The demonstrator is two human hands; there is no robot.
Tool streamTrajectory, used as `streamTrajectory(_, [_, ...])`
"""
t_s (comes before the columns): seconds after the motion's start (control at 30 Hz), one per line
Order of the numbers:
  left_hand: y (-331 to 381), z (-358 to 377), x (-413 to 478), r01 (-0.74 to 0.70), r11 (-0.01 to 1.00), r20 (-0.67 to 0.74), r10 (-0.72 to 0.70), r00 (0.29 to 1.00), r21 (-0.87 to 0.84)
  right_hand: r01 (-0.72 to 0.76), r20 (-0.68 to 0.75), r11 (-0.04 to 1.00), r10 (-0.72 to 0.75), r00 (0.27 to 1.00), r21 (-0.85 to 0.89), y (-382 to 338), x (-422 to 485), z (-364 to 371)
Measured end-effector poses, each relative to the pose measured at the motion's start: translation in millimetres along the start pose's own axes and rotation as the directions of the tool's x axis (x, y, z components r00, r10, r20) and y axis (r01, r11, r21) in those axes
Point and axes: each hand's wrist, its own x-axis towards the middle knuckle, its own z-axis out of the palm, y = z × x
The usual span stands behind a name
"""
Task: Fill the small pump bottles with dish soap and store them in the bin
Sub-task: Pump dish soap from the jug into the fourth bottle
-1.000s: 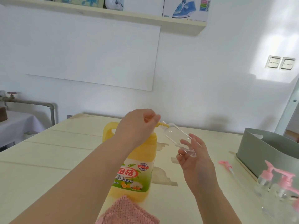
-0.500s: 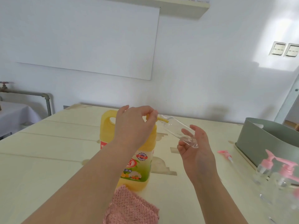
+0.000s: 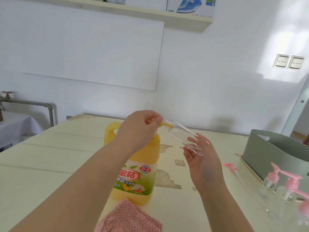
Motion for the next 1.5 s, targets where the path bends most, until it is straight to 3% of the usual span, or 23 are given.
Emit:
streamTrajectory(0.57, [-11.6,9.3,-6.4,0.017,0.997,-0.052,-0.013,0.999,0.079,-0.043,0.03,0.998,0.042,0.999,0.037,11.7,0.4,-10.9])
streamTrajectory(0.83, [-1.5,-6.7,-3.9,0.06,0.996,0.092,-0.054,0.994,-0.067,-0.029,0.047,0.997,0.026,0.999,0.07,2.7,-3.0,-5.6])
streamTrajectory(0.93, [-3.6,-8.7,-2.9,0.046,0.998,0.111,-0.042,0.993,-0.034,-0.032,0.049,0.994,0.027,0.998,0.105,5.4,-3.7,-4.3])
streamTrajectory(1.2, [-13.0,6.3,-5.0,0.033,0.999,-0.027,-0.033,0.999,0.008,-0.03,0.059,0.991,0.022,0.998,0.13,10.6,-2.0,-11.6])
streamTrajectory(1.5, [-17.8,8.3,-10.9,0.004,0.99,-0.067,0.005,0.998,0.138,-0.061,0.089,0.992,0.051,0.995,0.108,16.2,-8.1,-18.8])
